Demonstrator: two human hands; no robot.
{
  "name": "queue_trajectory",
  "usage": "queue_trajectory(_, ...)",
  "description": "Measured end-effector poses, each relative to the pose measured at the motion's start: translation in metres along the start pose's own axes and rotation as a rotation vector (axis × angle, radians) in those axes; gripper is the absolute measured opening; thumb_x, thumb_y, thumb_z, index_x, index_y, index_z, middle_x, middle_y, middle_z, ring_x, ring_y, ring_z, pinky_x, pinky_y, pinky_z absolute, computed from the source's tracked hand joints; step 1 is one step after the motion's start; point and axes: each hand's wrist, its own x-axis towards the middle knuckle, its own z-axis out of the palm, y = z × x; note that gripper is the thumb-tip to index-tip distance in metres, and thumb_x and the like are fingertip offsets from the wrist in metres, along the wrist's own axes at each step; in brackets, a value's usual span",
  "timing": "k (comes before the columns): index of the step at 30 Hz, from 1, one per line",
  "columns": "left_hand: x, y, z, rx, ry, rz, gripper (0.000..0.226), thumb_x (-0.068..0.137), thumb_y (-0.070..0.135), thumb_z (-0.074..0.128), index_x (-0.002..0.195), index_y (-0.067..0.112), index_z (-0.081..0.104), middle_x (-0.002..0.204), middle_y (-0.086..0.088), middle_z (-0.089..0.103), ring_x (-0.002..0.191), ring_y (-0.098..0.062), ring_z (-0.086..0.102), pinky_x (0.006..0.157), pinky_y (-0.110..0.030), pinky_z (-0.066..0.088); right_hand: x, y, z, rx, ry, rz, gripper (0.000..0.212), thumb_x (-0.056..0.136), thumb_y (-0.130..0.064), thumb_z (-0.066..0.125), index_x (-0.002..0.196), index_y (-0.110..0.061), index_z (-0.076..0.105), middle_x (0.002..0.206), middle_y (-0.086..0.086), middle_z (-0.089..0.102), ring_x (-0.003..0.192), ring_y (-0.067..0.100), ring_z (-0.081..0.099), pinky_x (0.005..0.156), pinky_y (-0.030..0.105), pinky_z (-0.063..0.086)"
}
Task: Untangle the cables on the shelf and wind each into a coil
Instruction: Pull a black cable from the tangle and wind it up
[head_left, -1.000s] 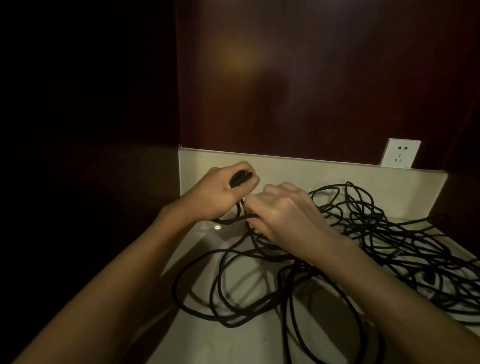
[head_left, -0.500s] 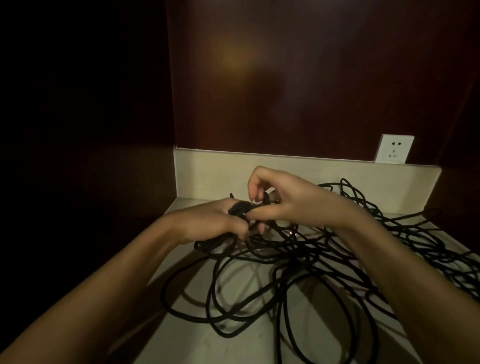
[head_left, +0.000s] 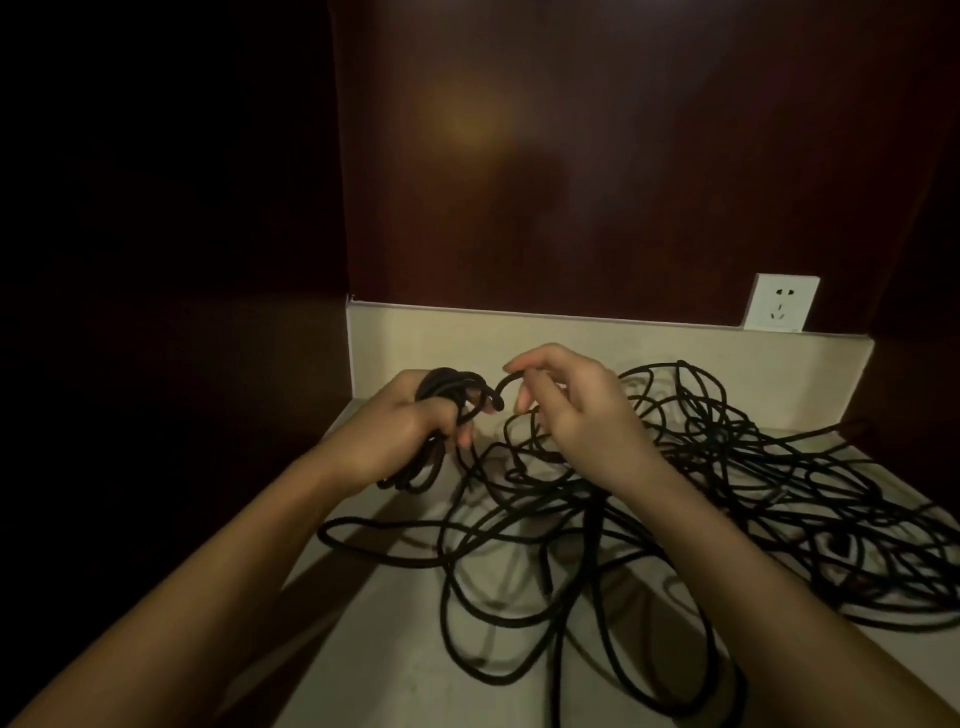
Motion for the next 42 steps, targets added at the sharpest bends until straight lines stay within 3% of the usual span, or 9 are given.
queue_trajectory(9,0.007,0.029,0.004,-0.366,0.243,0.154,0.044,0.064,0.002,0.047,0.102,-0.003,0.067,0.067,-0.006,0.055,0.053,-0.011,0.047,0.046,-0.019,0.037,0.006,-0.015,-0.022,0.308,-0.432,0.238,0.021,0.106,-0.02,0.043,0.105,-0.007,0.06,0.06,0.002,0.04,0.045,0.009,0.024,0.038,0.018,0.021)
queue_trajectory(15,0.033,0.046,0.028,-0.544,0.411,0.125,0.03,0.075,-0.008,0.042,0.094,-0.001,0.065,0.067,-0.006,0.053,0.054,-0.012,0.047,0.045,-0.018,0.039,0.019,-0.014,-0.004,-0.84,-0.333,-0.051,0.013,0.102,-0.026,0.043,0.111,-0.024,0.051,0.096,0.004,0.057,0.086,0.034,0.061,0.065,0.038,0.043)
queue_trajectory(18,0.039,0.053,0.033,-0.639,0.406,0.111,0.033,0.081,-0.014,0.034,0.094,-0.001,0.062,0.068,-0.006,0.05,0.052,-0.009,0.047,0.046,-0.018,0.039,-0.007,-0.02,0.017,-1.13,-0.202,-0.066,0.043,0.094,-0.042,0.051,0.126,-0.016,0.037,0.119,0.007,0.048,0.104,0.03,0.058,0.069,0.035,0.039)
queue_trajectory(23,0.058,0.076,0.057,-1.172,0.418,-0.013,0.027,0.09,-0.001,0.032,0.093,0.007,0.058,0.066,-0.002,0.047,0.048,-0.008,0.043,0.041,-0.016,0.036,-0.007,-0.013,0.049,-0.838,0.413,0.131,0.031,0.086,-0.034,0.053,0.109,-0.013,0.049,0.109,0.014,0.051,0.104,0.035,0.048,0.086,0.045,0.04)
queue_trajectory(26,0.072,0.085,0.071,-1.316,0.569,-0.034,0.024,0.091,0.002,0.035,0.094,0.01,0.058,0.07,-0.002,0.046,0.053,-0.01,0.038,0.045,-0.017,0.034,0.012,-0.02,0.051,-0.58,0.425,0.413,0.027,0.097,-0.032,0.038,0.118,-0.015,0.042,0.121,0.011,0.041,0.118,0.031,0.035,0.102,0.037,0.027)
queue_trajectory(30,0.08,0.089,0.073,-1.341,0.564,-0.046,0.024,0.093,0.005,0.035,0.091,0.011,0.059,0.07,-0.003,0.046,0.051,-0.011,0.038,0.042,-0.018,0.034,0.031,0.002,0.039,-0.364,0.536,0.095,0.033,0.09,-0.032,0.036,0.093,-0.012,0.063,0.091,0.006,0.048,0.097,0.028,0.042,0.083,0.036,0.037)
queue_trajectory(35,0.085,0.078,0.041,-1.116,0.543,0.072,0.029,0.088,-0.004,0.033,0.095,0.008,0.059,0.073,-0.004,0.046,0.057,-0.011,0.042,0.051,-0.022,0.035,0.034,0.016,0.01,0.142,0.296,-0.053,0.052,0.089,-0.043,0.052,0.055,-0.004,0.045,0.053,0.001,0.043,0.052,0.014,0.043,0.052,0.036,0.034)
queue_trajectory(39,0.081,0.061,0.026,-1.188,0.551,0.081,0.029,0.091,-0.003,0.032,0.098,0.009,0.058,0.075,-0.003,0.048,0.061,-0.013,0.043,0.056,-0.023,0.036,0.034,0.003,-0.014,0.926,-0.238,0.182,0.051,0.095,-0.035,0.05,0.05,-0.023,0.029,0.043,-0.008,0.022,0.04,0.007,0.014,0.043,0.019,0.01)
queue_trajectory(42,0.082,0.063,0.037,-1.342,0.549,-0.044,0.026,0.101,0.013,0.034,0.104,0.013,0.059,0.082,-0.006,0.057,0.066,-0.015,0.05,0.069,-0.03,0.044,0.035,0.019,-0.004,1.1,-0.289,0.312,0.047,0.096,-0.038,0.046,0.053,-0.021,0.039,0.046,-0.008,0.023,0.042,0.006,0.013,0.039,0.019,0.011)
